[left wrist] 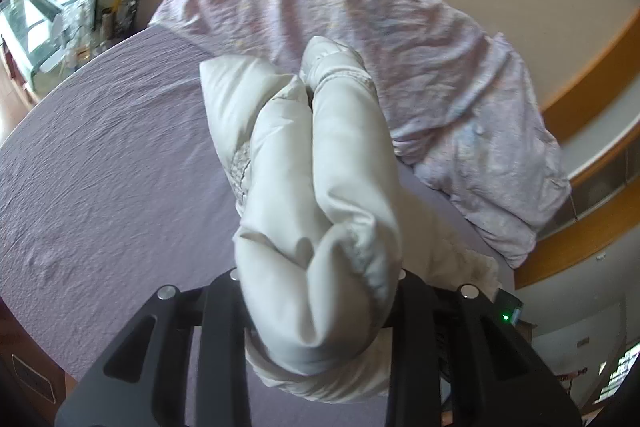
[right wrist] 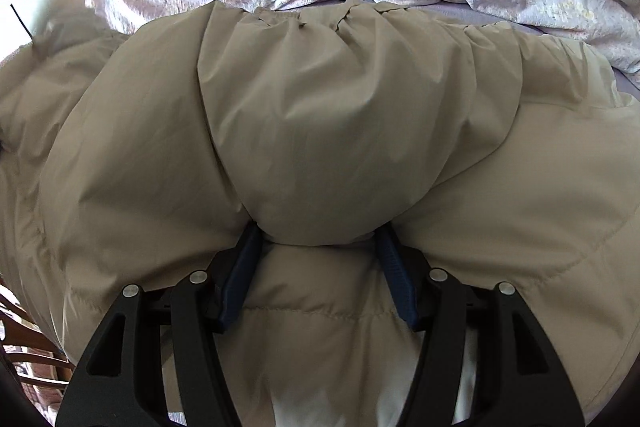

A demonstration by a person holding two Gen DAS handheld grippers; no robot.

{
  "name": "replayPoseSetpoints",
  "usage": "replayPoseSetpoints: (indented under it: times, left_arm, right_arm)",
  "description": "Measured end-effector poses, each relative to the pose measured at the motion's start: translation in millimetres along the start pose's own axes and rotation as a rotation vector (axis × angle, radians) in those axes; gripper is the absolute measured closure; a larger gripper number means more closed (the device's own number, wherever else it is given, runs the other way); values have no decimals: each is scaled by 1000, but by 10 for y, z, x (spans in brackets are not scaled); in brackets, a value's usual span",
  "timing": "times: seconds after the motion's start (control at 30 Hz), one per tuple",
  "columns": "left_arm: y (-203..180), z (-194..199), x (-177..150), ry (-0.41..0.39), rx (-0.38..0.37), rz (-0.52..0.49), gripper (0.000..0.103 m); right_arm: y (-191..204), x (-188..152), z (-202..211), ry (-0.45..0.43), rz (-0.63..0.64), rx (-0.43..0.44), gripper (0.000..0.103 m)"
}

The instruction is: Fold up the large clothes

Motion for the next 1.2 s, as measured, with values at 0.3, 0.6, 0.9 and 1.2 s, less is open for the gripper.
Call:
replayPoseSetpoints:
  times: [0.3,0.6,0.9,1.2]
  left_arm:
    - [-963,86,-289,-1,-113,-116,74]
    - [-1824,-117,-649,25,-164,-223,74]
    - [-2378,-265,-1022,73,-208,-290,73]
    - [-2895,-447,-1502,151,-256,-373,73]
  right_arm:
    - [-21,34,4,17,9,35,43]
    - [-230,4,194,17,-4,122,43]
    - [-646,-84,705,-87,-27,184,43]
    - [-1217,-211,1038,-167,-69,100,43]
Point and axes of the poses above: each gripper's, at about its wrist camera, not at the fingertips, and z roughly against the way its jaws point, y to its left, x to its top, the point moved 9 cm from there along -z, roughly the way its jaws point, and after that the axes turned 4 degrees about x, right-handed, at the moved point
